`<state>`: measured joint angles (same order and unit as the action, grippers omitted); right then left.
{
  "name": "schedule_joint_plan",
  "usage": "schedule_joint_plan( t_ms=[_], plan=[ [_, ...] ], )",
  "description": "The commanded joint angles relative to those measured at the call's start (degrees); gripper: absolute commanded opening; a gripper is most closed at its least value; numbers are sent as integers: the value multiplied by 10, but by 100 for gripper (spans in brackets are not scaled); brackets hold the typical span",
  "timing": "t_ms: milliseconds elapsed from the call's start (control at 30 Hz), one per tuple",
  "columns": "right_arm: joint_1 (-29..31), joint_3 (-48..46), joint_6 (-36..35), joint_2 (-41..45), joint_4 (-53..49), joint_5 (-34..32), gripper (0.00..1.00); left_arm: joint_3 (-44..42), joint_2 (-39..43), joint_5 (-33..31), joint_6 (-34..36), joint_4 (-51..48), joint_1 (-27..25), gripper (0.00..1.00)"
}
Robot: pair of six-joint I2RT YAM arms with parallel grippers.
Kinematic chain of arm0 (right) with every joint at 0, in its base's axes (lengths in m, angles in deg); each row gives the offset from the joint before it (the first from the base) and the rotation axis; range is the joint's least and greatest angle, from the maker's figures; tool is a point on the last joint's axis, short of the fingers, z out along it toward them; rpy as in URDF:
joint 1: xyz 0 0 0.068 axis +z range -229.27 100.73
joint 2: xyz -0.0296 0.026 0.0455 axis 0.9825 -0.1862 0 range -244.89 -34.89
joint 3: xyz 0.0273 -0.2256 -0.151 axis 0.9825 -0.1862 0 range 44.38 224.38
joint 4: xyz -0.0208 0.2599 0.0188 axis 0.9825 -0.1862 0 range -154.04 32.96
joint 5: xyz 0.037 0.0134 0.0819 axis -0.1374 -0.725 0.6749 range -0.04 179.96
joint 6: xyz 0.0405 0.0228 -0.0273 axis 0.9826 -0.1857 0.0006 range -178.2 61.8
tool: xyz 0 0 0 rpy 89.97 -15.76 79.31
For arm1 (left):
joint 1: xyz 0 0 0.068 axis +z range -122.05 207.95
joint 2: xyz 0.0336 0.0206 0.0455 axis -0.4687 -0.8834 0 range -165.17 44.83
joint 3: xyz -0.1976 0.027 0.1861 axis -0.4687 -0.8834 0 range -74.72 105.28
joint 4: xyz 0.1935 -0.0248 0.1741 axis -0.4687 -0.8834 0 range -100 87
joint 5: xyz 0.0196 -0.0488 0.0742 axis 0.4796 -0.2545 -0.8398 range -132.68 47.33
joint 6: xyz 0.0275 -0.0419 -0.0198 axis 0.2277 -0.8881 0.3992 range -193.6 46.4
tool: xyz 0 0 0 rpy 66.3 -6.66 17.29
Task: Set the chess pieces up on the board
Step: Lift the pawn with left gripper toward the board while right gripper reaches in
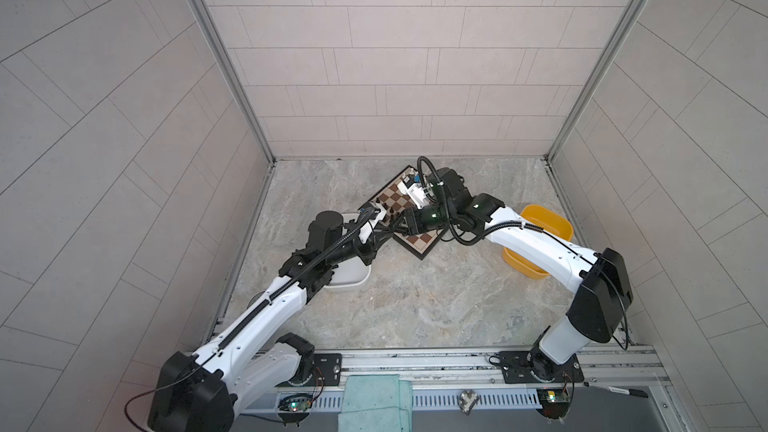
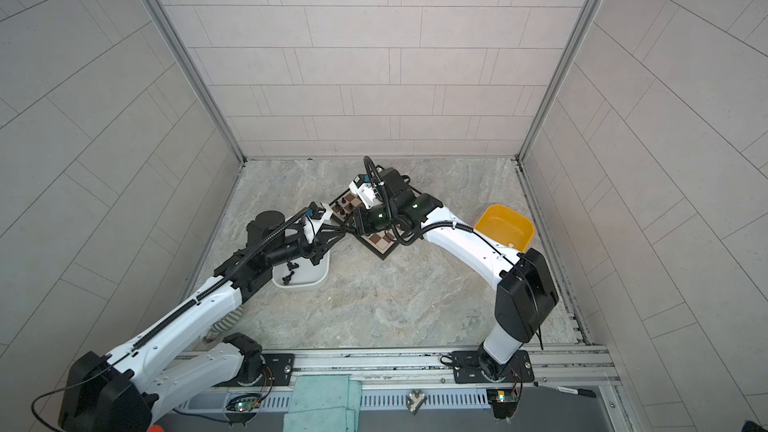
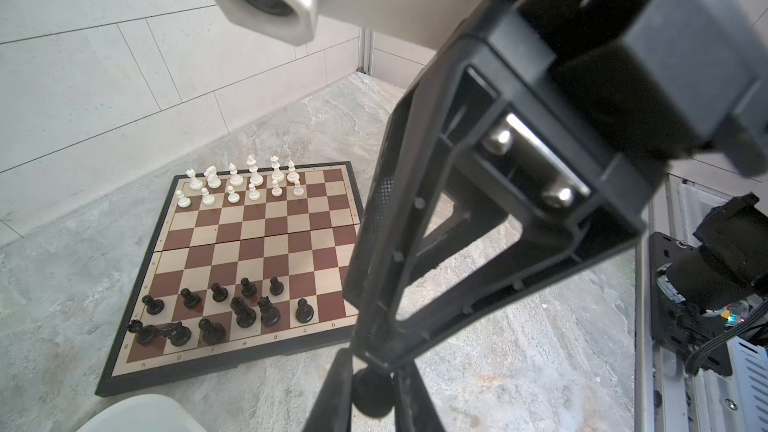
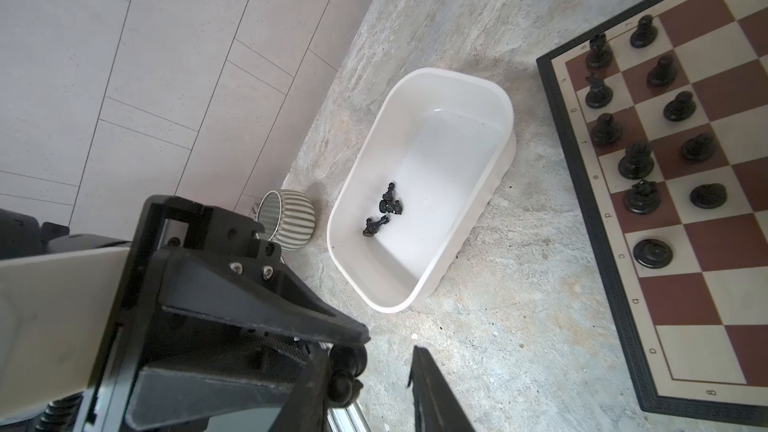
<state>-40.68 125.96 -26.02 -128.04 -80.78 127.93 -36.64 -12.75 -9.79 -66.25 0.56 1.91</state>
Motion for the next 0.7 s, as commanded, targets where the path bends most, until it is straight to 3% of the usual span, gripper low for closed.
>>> schedule_joint_plan(
  t_ms=[0,400,667],
  plan=[
    [6,6,5,-9,-7,7,30,1,5,5,8,30,-4,14],
    [6,-65,94,-9,76,56,0,-7,16,-44,5,49,-6,13],
    [-1,-54,105,-25,90,49,0,0,9,-69,4,34,-5,15]
  ],
)
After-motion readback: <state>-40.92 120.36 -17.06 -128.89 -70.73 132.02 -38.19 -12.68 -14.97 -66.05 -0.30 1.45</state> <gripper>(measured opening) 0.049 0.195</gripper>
